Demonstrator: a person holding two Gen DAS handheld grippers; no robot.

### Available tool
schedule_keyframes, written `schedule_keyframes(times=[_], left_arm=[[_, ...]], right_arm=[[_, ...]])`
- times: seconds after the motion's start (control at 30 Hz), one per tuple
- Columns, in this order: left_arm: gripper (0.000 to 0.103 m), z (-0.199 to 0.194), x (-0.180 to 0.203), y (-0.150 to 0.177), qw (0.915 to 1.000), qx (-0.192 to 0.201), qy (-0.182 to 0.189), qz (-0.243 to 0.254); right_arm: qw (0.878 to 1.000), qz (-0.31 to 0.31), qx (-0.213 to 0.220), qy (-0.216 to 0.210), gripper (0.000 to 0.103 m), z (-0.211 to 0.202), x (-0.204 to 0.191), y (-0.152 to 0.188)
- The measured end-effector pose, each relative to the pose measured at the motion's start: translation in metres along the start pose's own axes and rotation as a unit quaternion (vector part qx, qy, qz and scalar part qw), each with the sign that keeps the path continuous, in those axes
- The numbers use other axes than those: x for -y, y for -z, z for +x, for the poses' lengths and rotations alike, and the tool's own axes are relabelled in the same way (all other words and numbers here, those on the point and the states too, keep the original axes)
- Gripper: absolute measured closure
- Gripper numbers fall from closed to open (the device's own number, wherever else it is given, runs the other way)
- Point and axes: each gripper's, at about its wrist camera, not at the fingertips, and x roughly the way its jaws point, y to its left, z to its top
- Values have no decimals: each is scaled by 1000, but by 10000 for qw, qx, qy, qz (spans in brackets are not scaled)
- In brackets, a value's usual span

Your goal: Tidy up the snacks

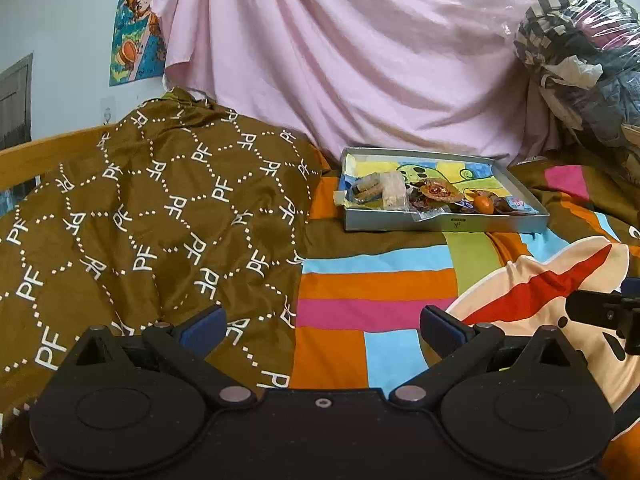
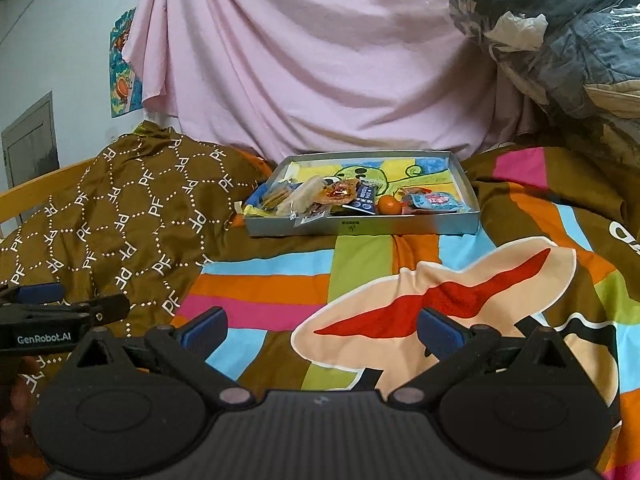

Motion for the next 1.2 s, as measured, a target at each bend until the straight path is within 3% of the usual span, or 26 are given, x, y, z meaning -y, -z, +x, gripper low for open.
schedule_keyframes(times=[1.2], left_arm=[[1, -2, 0, 0, 10000, 1, 57, -53]], right_arm=[[9999, 38, -100, -37, 0, 1, 1, 2]])
